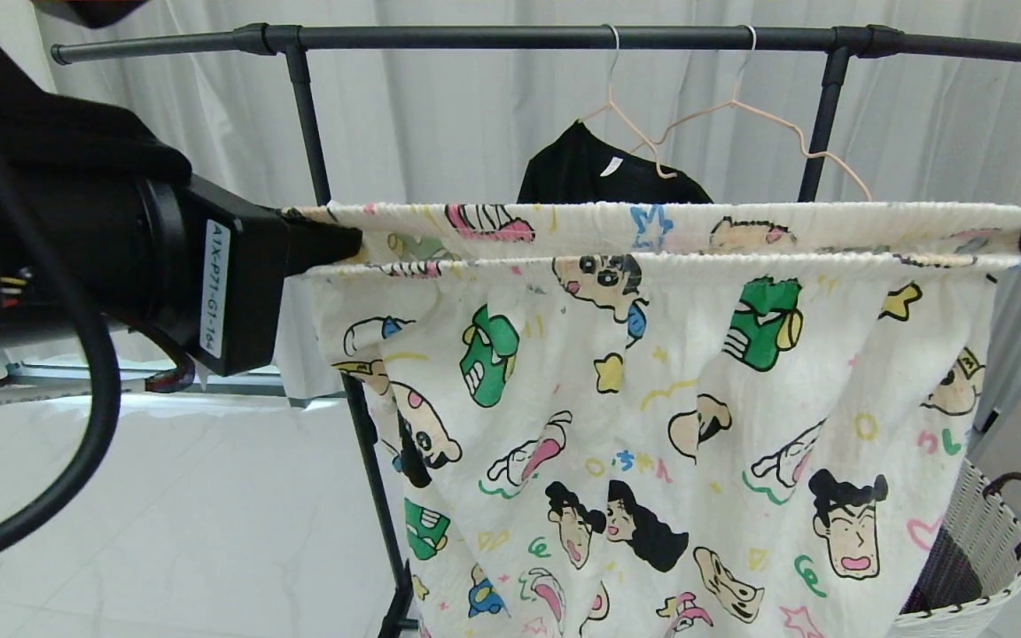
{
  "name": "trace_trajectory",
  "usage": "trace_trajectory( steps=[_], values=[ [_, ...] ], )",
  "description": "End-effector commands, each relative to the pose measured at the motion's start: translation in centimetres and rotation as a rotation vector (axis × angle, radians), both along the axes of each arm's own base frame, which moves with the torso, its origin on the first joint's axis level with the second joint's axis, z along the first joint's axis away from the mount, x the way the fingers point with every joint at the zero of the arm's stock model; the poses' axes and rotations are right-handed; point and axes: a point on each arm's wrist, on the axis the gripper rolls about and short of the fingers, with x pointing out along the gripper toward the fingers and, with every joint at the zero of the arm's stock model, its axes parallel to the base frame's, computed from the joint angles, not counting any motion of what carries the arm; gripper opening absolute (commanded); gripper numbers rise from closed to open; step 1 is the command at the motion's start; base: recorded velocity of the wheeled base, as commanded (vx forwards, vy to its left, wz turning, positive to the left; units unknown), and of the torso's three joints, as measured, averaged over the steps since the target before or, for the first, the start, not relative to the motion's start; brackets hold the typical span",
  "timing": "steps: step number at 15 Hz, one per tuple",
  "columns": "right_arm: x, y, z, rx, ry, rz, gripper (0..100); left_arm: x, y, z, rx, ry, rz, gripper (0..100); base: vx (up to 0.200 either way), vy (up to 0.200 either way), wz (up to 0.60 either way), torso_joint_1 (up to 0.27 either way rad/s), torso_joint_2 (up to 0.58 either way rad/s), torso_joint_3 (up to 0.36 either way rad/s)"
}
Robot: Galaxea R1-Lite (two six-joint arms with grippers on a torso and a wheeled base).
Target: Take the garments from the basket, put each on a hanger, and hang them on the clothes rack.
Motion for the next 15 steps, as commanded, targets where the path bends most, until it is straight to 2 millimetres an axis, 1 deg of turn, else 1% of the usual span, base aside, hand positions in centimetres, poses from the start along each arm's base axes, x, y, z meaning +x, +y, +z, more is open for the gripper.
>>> trace_trajectory(
  steps=[1,4,5,8,11,12,13,15],
  values=[
    [0.0,0.4,-0.3,-0.014,0.009,0.020,0,0.3,-0.3,-0.2,-0.017,0.021,0.011,0,0.000,0.000,0.00,0.000,0.00,0.000],
    [0.0,0.4,-0.5,-0.019,0.012,0.025,0,0.4,-0.4,-0.5,-0.034,0.040,0.022,0,0.000,0.000,0.00,0.000,0.00,0.000],
    [0.0,0.4,-0.6,-0.020,0.013,0.025,100,0.4,-0.4,-0.6,-0.030,0.042,0.024,0,0.000,0.000,0.00,0.000,0.00,0.000],
    [-0.2,0.2,-0.7,-0.016,0.015,0.021,100,1.0,0.0,-1.2,-0.014,0.056,0.059,0,0.000,0.000,0.00,0.000,0.00,0.000],
    [-0.8,-0.8,-0.8,0.011,0.018,0.015,100,1.6,0.7,-1.8,0.006,0.071,0.106,0,0.000,0.000,0.00,0.000,0.00,0.000],
    [-0.9,-1.2,-0.9,0.022,0.023,-0.011,100,1.7,0.9,-2.0,0.010,0.074,0.117,0,0.000,0.000,0.00,0.000,0.00,0.000],
    [-0.5,-1.5,-1.1,0.022,0.030,-0.061,100,1.8,1.1,-2.1,0.013,0.076,0.130,0,0.000,0.000,0.00,0.000,0.00,0.000],
    [1.4,-3.0,-1.9,-0.023,0.064,-0.317,100,2.6,1.9,-2.4,0.032,0.079,0.200,0,0.000,0.000,0.00,0.000,0.00,0.000]
  ],
)
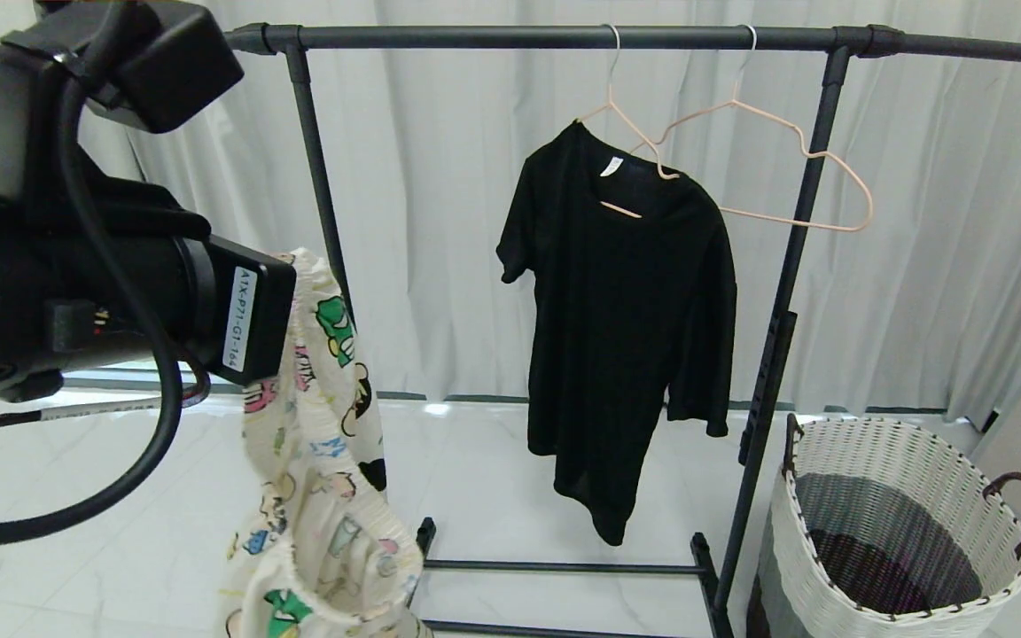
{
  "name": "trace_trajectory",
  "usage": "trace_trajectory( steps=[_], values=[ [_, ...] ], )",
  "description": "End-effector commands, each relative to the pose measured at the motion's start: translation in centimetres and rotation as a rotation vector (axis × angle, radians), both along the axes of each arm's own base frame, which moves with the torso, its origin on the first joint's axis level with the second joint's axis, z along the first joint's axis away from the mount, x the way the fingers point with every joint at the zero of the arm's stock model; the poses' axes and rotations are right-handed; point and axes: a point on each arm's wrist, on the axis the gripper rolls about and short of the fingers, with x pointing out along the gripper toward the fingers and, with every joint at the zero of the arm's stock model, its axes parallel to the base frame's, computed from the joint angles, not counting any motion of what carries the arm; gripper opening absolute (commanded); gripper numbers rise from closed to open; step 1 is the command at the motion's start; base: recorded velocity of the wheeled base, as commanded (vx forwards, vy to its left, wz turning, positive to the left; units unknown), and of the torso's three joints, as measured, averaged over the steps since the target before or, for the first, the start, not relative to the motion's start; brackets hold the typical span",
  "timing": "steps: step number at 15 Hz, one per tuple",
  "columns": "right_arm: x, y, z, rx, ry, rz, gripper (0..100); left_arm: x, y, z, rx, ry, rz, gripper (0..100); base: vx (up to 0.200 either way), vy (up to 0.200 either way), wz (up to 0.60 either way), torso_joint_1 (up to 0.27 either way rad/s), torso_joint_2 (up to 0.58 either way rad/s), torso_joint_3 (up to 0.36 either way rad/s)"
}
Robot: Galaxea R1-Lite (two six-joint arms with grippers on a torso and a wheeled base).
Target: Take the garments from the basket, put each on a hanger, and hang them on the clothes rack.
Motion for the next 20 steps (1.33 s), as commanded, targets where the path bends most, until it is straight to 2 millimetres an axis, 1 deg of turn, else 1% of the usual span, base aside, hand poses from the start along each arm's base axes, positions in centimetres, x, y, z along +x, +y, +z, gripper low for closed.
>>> trace_trajectory(
  steps=[1,3,5,7,11,15,17,20],
  values=[
    [2.4,-2.0,-1.2,-0.072,0.077,-0.302,100,0.9,1.1,-0.2,0.024,0.000,0.072,0,0.000,0.000,0.00,0.000,0.00,0.000],
    [4.3,-3.6,-2.1,-0.130,0.173,-0.501,100,1.6,2.4,-0.6,0.071,0.004,0.126,0,0.000,0.000,0.00,0.000,0.00,0.000],
    [5.5,-4.7,-3.3,-0.192,0.214,-0.599,100,1.8,2.8,-1.1,0.078,0.018,0.150,0,0.000,0.000,0.00,0.000,0.00,0.000],
    [6.4,-6.0,-4.4,-0.280,0.212,-0.677,100,1.6,2.9,-1.4,0.084,0.028,0.150,0,0.000,0.000,0.00,0.000,0.00,0.000],
    [7.6,-6.5,-6.5,-0.326,0.132,-0.747,100,1.3,3.1,-1.8,0.089,0.035,0.150,0,0.000,0.000,0.00,0.000,0.00,0.000],
    [9.0,-6.4,-7.7,-0.377,0.078,-0.739,100,0.9,3.3,-2.0,0.096,0.038,0.148,0,0.000,0.000,0.00,0.000,0.00,0.000],
    [9.3,-6.4,-7.8,-0.409,0.048,-0.724,100,0.9,3.3,-2.1,0.098,0.040,0.149,0,0.000,0.000,0.00,0.000,0.00,0.000],
    [10.1,-6.3,-7.5,-0.376,0.023,-0.700,100,0.5,3.6,-1.9,0.099,0.026,0.162,0,0.000,0.000,0.00,0.000,0.00,0.000]
  ],
)
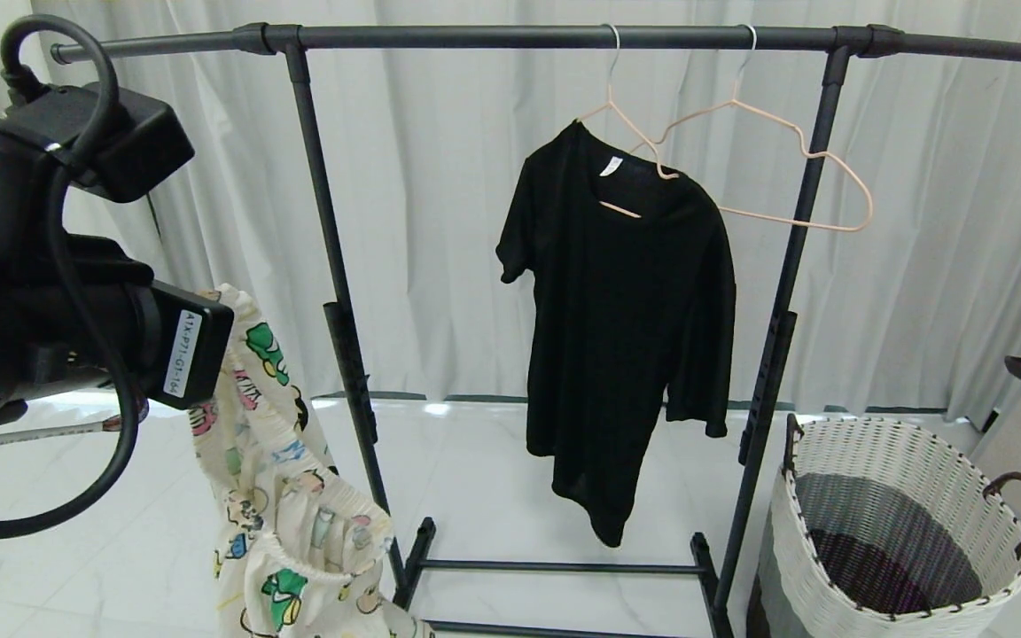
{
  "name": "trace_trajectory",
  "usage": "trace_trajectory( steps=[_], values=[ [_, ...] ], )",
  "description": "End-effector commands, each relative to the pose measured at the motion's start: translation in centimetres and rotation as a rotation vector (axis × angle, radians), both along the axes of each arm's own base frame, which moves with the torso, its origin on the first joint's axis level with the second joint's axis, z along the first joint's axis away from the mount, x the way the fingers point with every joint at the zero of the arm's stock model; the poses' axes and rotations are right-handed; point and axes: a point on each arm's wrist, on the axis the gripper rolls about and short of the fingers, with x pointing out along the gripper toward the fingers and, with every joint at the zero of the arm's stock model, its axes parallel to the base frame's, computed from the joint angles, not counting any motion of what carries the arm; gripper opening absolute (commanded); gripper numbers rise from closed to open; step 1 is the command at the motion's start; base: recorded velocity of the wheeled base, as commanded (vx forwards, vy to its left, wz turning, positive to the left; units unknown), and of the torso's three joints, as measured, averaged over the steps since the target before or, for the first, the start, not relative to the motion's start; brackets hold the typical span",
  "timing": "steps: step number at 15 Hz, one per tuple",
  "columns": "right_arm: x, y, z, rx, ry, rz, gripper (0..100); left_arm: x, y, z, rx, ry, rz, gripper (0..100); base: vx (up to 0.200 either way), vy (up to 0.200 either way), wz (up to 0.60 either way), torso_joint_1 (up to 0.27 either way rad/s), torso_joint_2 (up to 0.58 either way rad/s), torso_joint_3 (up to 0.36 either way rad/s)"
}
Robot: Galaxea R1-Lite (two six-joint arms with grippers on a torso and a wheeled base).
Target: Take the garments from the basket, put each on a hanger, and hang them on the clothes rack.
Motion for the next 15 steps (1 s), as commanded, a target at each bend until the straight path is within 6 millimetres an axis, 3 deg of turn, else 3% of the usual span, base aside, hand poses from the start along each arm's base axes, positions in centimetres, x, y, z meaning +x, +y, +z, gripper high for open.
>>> trace_trajectory(
  steps=[1,5,15],
  values=[
    [0.6,0.1,0.0,0.016,0.001,0.004,100,-0.4,0.2,0.2,-0.006,-0.010,0.003,0,0.000,0.000,0.00,0.017,-0.10,-0.095],
    [1.1,0.2,0.5,0.096,-0.020,0.018,100,-1.2,0.3,-1.1,0.072,-0.010,0.083,0,0.000,0.000,0.00,0.105,-0.31,-0.262],
    [2.0,0.3,0.9,0.102,-0.023,0.042,100,-1.5,-0.2,-0.9,0.094,-0.034,0.094,0,0.000,0.000,0.00,0.167,-0.48,-0.290]
  ],
)
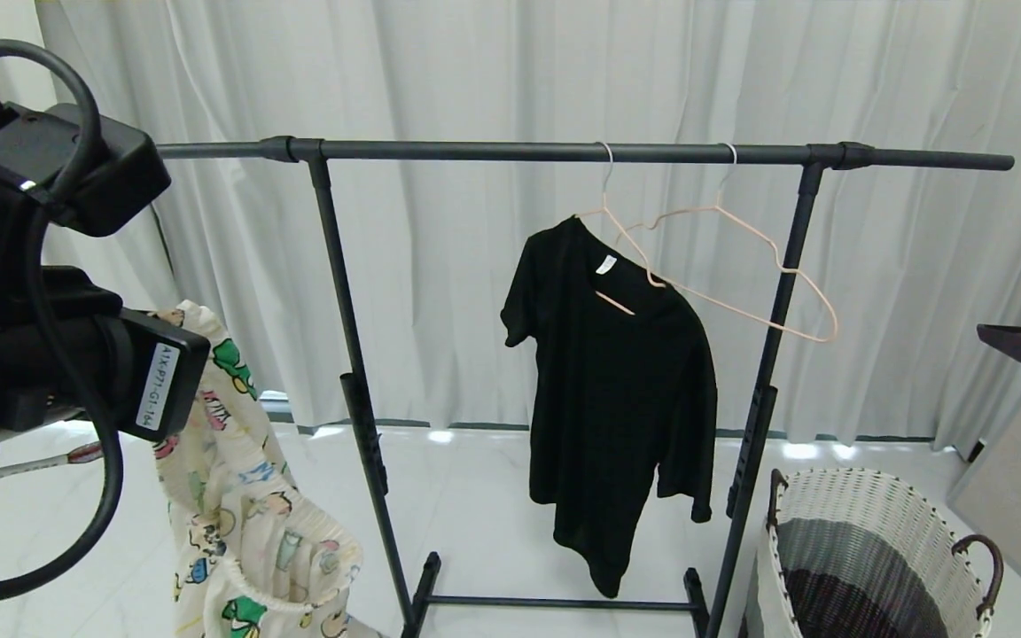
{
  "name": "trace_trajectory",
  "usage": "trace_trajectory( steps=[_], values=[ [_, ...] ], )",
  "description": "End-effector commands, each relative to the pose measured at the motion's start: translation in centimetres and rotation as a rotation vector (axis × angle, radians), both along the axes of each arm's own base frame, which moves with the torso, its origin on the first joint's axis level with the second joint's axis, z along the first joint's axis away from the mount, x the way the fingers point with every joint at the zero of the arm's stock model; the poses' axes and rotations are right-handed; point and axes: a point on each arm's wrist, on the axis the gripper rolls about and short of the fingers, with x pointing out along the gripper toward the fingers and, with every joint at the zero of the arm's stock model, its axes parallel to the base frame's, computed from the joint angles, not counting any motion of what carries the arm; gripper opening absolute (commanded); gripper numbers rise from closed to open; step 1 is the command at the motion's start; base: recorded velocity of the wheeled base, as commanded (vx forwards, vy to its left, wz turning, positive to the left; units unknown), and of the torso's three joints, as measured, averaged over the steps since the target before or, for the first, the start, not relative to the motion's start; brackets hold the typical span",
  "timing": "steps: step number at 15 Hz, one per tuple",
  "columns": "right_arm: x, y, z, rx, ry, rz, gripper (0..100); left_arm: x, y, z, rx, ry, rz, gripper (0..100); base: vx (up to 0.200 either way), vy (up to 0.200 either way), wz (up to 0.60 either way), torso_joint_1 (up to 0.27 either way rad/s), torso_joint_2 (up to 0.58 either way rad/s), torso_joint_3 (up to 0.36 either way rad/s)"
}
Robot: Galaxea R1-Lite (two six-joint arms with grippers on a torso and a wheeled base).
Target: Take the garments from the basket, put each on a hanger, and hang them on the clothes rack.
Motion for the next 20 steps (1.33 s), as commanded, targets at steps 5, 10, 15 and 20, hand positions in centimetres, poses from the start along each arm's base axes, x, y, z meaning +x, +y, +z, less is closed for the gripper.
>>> trace_trajectory(
  steps=[5,10,15,20],
  values=[
    [0.36,0.05,-0.15,0.001,0.010,0.001,100,0.03,-0.09,-0.04,0.004,0.000,0.001,0,0.000,0.000,0.00,0.214,-0.49,-0.282],
    [0.45,0.20,0.13,0.029,-0.031,0.070,100,0.10,-0.14,-0.09,0.006,0.003,0.001,0,0.000,0.000,0.00,0.218,-0.48,-0.268],
    [0.90,0.27,0.32,0.034,-0.061,0.079,100,0.03,-0.09,-0.03,0.004,0.000,0.002,0,0.200,0.000,0.00,0.037,-0.09,-0.045],
    [0.85,0.27,0.25,0.034,-0.058,0.079,100,-0.06,-0.15,-0.05,0.003,0.000,-0.003,0,0.200,0.000,0.00,0.014,0.01,-0.007]
  ],
)
